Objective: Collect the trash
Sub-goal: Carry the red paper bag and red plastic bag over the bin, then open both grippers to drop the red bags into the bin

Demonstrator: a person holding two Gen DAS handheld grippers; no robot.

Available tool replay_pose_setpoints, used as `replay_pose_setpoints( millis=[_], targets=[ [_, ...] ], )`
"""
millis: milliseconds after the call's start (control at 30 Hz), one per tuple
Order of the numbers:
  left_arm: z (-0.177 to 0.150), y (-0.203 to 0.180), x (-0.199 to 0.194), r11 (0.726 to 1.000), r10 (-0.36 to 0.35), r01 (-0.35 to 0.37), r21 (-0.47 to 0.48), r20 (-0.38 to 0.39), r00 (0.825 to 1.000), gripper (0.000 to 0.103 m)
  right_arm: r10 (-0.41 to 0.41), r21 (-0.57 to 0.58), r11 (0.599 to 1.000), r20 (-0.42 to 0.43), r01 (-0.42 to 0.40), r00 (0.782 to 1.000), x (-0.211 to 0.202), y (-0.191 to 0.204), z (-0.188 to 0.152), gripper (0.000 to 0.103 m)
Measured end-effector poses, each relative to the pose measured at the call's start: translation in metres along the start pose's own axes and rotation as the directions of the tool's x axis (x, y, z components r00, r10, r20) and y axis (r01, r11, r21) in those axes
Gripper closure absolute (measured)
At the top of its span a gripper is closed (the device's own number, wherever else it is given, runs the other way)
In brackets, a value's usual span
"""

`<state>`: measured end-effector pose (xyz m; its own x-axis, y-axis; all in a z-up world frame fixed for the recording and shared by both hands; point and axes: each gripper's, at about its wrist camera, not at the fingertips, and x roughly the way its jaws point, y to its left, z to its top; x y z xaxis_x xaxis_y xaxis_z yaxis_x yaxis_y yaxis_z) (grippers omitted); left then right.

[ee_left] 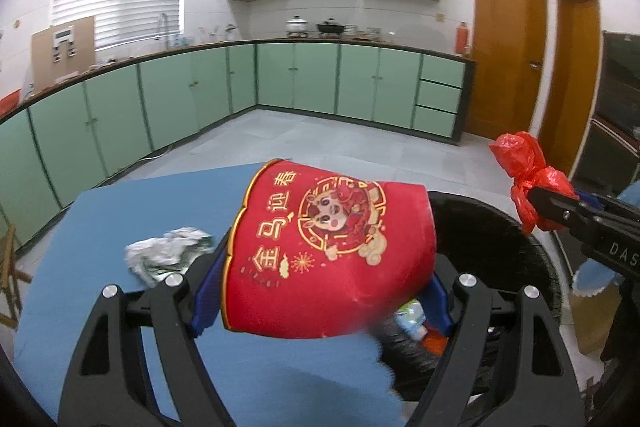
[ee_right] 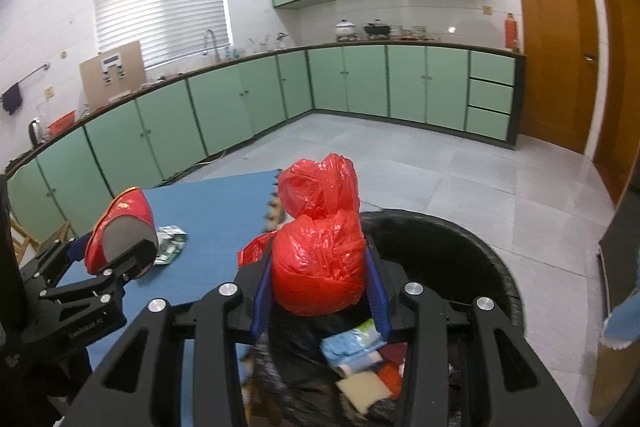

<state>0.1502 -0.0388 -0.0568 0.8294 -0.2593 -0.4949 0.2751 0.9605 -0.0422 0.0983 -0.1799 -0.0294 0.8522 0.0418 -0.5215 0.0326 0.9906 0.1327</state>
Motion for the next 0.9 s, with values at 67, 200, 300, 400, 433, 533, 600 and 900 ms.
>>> replay_pose_setpoints(
  millis=[67,200,300,400,433,533,600,900],
  targets=[
    [0.000,-0.012,0.006,1.000,-0.022,0.022,0.007,-0.001,1.000,0.026,-0.017,0.008,1.000,-0.002,0.017,1.000,-0.002,-0.010,-0.002,0.063],
    [0.000,-0.034,0.019,0.998,-0.062,0.063,0.026,-0.004,0.998,0.026,-0.059,0.019,0.998,-0.005,0.059,0.998,-0.003,-0.033,-0.008,0.063],
    [-0.003,-0.050,0.033,0.995,-0.088,0.089,0.044,-0.020,0.996,0.026,-0.082,0.034,0.996,-0.011,0.083,0.997,-0.004,-0.049,-0.013,0.063],
    [-0.009,-0.067,0.046,0.992,-0.121,0.122,0.041,-0.040,0.992,0.026,-0.096,0.053,0.994,-0.016,0.097,0.995,-0.002,-0.066,-0.017,0.063],
    [-0.011,-0.072,0.050,0.991,-0.127,0.129,0.044,-0.043,0.991,0.026,-0.102,0.056,0.993,-0.019,0.103,0.995,-0.001,-0.072,-0.020,0.063],
    [-0.015,-0.085,0.061,0.987,-0.151,0.154,0.056,-0.050,0.987,0.026,-0.115,0.074,0.990,-0.032,0.117,0.993,0.003,-0.088,-0.026,0.063],
    [-0.019,-0.094,0.069,0.984,-0.162,0.165,0.065,-0.057,0.985,0.026,-0.120,0.088,0.988,-0.040,0.123,0.992,0.008,-0.098,-0.029,0.063],
    [-0.025,-0.115,0.110,0.977,-0.190,0.200,0.077,-0.124,0.974,0.026,-0.140,0.105,0.983,-0.085,0.149,0.986,0.029,-0.124,-0.046,0.063]
  ],
)
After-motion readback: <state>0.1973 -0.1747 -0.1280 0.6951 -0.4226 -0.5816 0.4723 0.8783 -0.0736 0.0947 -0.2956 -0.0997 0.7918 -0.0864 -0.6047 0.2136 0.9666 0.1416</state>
